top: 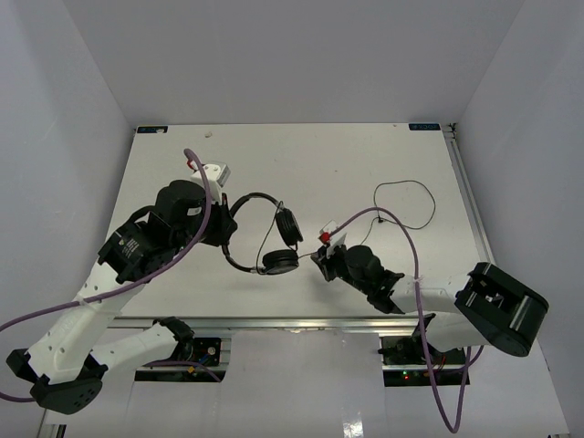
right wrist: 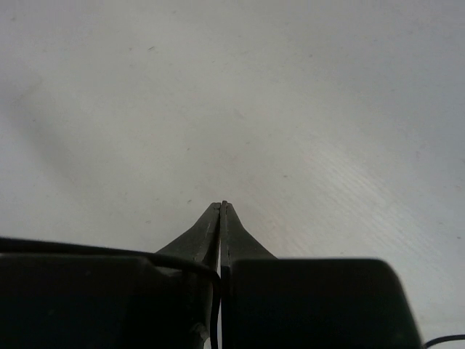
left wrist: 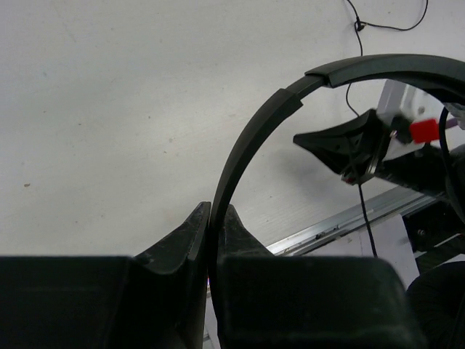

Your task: Wrap the headphones

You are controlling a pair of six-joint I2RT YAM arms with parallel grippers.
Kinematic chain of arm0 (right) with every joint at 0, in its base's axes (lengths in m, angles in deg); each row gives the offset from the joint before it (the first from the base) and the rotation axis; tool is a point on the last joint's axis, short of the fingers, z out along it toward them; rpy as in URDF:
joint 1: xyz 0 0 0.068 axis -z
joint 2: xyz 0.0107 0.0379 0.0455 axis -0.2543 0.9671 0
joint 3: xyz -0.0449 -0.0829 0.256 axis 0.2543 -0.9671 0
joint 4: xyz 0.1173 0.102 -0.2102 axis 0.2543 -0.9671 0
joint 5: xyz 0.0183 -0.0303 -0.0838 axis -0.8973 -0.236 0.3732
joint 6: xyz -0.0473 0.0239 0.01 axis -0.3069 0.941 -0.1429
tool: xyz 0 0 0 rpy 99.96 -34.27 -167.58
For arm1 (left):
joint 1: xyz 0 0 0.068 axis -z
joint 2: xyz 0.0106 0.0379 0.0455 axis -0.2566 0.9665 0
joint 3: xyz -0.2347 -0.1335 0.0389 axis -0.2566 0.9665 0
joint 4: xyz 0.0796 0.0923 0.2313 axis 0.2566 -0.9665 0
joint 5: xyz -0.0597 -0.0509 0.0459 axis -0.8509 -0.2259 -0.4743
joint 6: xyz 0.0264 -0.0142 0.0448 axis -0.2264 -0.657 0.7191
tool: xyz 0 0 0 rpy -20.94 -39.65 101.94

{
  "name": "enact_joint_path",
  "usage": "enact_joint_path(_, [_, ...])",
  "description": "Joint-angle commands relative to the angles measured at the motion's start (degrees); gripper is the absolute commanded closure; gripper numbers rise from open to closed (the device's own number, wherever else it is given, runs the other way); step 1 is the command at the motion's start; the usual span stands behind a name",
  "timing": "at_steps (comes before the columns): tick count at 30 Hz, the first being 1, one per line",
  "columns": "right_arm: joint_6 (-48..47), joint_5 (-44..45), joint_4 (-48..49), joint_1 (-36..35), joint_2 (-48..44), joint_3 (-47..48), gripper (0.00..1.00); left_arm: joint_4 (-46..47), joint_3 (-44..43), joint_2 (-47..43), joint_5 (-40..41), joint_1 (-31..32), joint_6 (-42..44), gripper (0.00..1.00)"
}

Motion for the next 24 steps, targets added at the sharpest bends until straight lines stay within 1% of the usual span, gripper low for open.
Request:
enact_joint_path(1, [2.09, -4.22, 4.06, 5.37, -3.42, -0.29, 0.92, 1.22, -0.94, -3.37, -3.05, -0.20, 2.57, 1.00])
enact_joint_path(2, [2.09, -4.77, 4.06, 6.27, -3.87, -0.29, 0.92, 1.81, -0.55, -4.06, -4.56, -0.20, 2.90, 1.00])
enact_joint_path(4, [1.92, -6.45, 3.92, 8.22, -4.23, 0.25, 0.92, 2.67, 0.19, -5.01, -10.75, -0.20, 4.77, 1.00])
enact_joint_path(7, [2.33, -8.56, 2.48, 11.70, -4.85, 2.02, 0.92, 2.32, 1.14, -5.63, -14.17, -0.13, 7.41, 1.00])
enact_joint_path(12, [2.73, -14.27, -2.85, 17.53, -6.93, 8.02, 0.92, 1.83, 2.75, -4.66, -14.13, -0.11, 8.73, 1.00])
enact_joint_path(17, [1.22, -17.70, -12.64, 22.31, -7.63, 17.04, 0.92, 1.97, 3.28, -1.67, -14.05, -0.11, 8.41, 1.00])
enact_joint_path(21, [0.23, -20.95, -20.14, 24.61, -6.18, 23.98, 0.92, 4.09, 5.00, 0.66, -16.62, -0.11, 8.61, 1.00])
enact_joint_path(24, [-1.38, -22.16, -25.49, 25.31, -4.61, 30.48, 0.92, 5.69, 7.19, 3.87, -16.98, 0.06, 9.24, 1.00])
